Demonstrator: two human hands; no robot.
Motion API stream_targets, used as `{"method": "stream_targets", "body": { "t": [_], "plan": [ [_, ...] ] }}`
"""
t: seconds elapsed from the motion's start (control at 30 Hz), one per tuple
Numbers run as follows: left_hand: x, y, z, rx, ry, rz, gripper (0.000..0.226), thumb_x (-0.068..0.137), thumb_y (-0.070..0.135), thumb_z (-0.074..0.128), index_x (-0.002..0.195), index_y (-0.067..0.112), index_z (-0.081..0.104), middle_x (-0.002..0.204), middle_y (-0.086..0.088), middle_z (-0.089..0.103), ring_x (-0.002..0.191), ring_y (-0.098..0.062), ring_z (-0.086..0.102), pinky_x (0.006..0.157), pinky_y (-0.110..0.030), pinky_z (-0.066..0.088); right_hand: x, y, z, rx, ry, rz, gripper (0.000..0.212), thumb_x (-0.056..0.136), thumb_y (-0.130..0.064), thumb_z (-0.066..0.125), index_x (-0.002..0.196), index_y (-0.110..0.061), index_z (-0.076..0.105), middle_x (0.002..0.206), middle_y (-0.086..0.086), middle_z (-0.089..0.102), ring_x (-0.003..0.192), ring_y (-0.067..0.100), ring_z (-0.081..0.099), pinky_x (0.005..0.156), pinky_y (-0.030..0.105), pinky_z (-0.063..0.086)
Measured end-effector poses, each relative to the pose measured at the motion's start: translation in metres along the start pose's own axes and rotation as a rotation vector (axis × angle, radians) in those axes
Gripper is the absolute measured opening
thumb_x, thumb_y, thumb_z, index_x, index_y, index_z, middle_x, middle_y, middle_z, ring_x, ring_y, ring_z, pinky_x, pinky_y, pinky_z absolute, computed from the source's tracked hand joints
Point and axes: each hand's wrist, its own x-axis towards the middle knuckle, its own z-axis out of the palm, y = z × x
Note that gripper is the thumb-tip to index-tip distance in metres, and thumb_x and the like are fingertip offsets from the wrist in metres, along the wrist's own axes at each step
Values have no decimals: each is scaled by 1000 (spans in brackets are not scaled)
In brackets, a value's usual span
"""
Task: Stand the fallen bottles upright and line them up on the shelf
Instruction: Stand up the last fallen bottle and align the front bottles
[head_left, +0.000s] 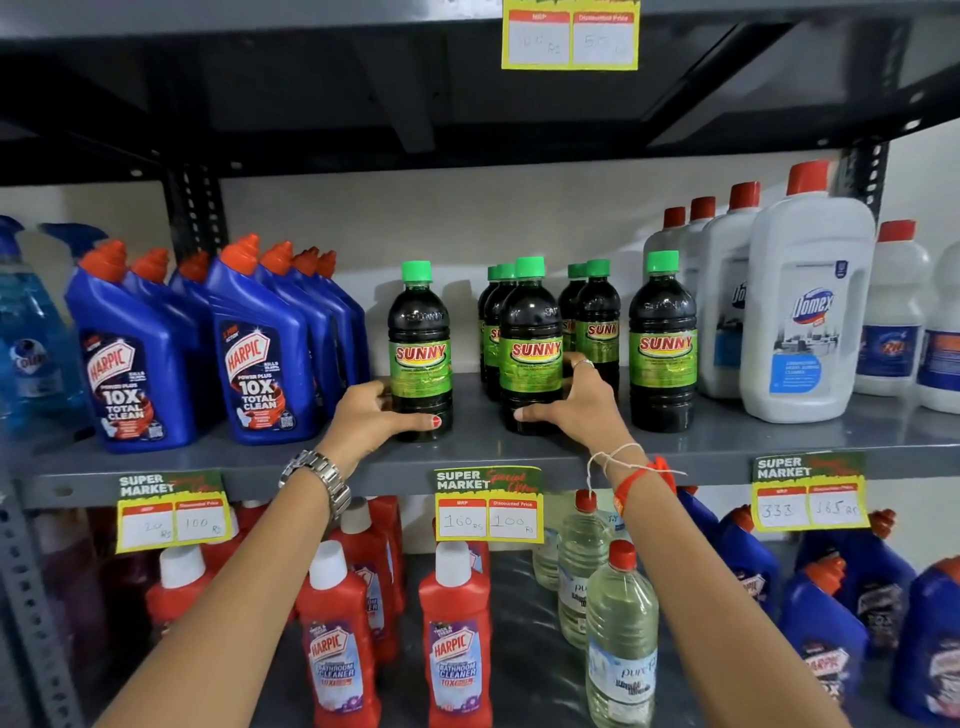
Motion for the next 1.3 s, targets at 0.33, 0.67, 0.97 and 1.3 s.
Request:
{"method": "stream_targets", "body": {
  "t": [0.33, 0.67, 0.97, 1.3],
  "plan": [
    [-1, 0, 1, 20, 5, 0, 69, 54, 21, 84, 117, 11, 56, 114, -6, 64, 102, -15, 59, 93, -31, 43, 1, -1, 1, -6, -35, 10, 81, 64, -15, 86, 129, -4, 39, 124, 9, 57, 99, 12, 45, 87, 20, 35],
    [-2, 2, 1, 13, 8, -4, 67, 57, 16, 83, 117, 10, 55, 115, -7, 63, 103, -15, 58, 89, -27, 42, -2, -2, 1, -21, -34, 14, 79, 66, -17, 85, 130, -6, 38, 126, 10, 57, 105, 15, 49, 86, 19, 33],
    [1, 1, 2, -36, -37, 8, 61, 62, 8, 79, 118, 7, 55, 114, -9, 63, 94, -9, 59, 72, -13, 44, -6, -2, 2, -36, 23, -14, 80, 63, -19, 87, 127, -5, 40, 120, 9, 60, 103, 15, 52, 84, 19, 36],
    [-46, -8, 3, 823, 121, 104, 89, 70, 79, 36, 130, 13, 42, 130, -7, 53, 114, -23, 51, 90, -37, 41, -22, 8, -20, 105, 467, -90, 44, 70, -21, 81, 107, -19, 56, 82, -4, 63, 75, 13, 62, 81, 36, 56]
  ]
}}
